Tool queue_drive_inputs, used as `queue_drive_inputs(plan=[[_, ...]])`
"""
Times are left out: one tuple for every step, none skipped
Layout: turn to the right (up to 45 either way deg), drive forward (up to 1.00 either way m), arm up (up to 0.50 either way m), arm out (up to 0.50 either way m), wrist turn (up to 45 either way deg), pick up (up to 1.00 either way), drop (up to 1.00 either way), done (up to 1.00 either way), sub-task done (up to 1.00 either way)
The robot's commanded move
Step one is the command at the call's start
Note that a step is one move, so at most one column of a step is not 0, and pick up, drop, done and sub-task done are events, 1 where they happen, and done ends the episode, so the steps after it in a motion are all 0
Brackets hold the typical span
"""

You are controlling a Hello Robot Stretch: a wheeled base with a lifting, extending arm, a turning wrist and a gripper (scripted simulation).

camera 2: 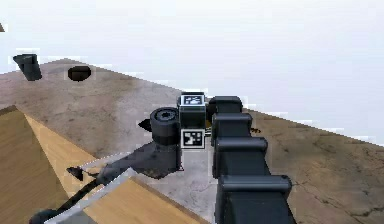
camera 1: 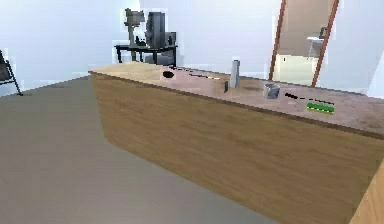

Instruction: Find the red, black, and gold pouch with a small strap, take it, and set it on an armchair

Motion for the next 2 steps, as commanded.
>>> queue_drive_inputs(plan=[[0.0, 0.0, 0.0, 0.0, 45.0, 0.0, 0.0, 0.0, 0.0], [0.0, 0.0, 0.0, 0.0, 24.0, 0.0, 0.0, 0.0, 0.0]])
